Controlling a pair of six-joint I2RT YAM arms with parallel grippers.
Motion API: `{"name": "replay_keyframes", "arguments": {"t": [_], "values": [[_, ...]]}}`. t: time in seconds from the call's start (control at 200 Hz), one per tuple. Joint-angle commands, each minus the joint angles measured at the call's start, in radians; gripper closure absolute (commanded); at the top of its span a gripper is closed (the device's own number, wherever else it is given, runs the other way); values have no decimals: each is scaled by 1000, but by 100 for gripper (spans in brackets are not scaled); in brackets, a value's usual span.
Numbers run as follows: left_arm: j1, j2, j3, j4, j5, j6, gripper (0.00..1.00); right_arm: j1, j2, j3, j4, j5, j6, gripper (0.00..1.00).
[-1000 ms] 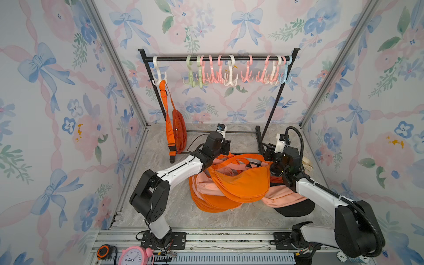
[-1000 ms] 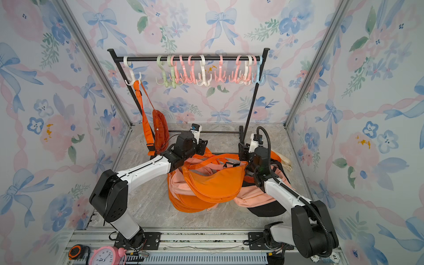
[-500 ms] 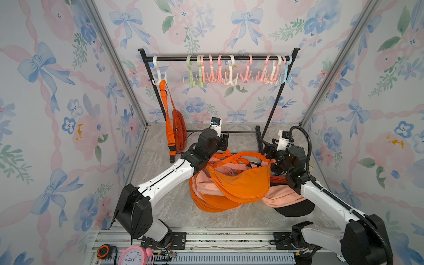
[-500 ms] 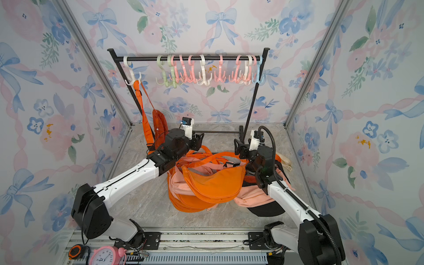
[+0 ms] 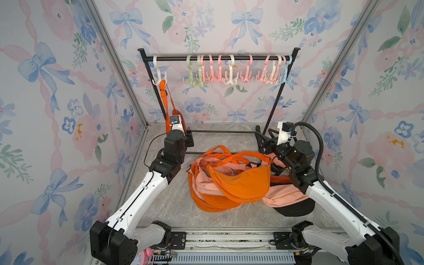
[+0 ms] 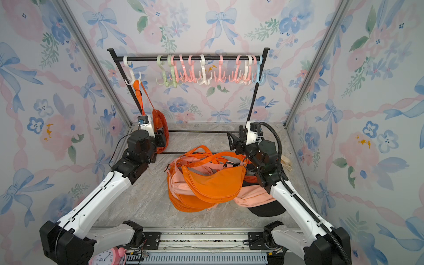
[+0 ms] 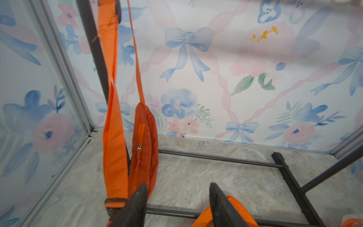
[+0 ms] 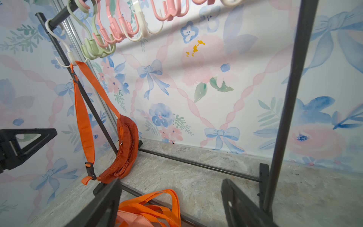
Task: Take the bag off the hook
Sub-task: Place the bag inside the bag, then pick up the bag from the hook.
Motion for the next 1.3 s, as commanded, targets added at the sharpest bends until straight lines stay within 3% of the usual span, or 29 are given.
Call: {"name": "replay_keyframes", "arguments": {"t": [0.0,0.375,0.755,0.875,1.105,1.295], "values": [[85,-13,-20,-41,7,-17,47,45,2,54,-37,-33,-39,20],[225,150,-11,34,57,-18,46,105,50,89,-11,-81,-56,20],[287,395,168,50,180,56,48,104,68,50,24,-113,-58,20],[293,416,183,59,189,61,57,104,80,52,22,-117,-62,19],[293,416,207,56,210,88,100,103,103,66,29,-132,-53,19],[291,362,197,37,264,70,100,104,112,71,33,-137,-45,19]]}}
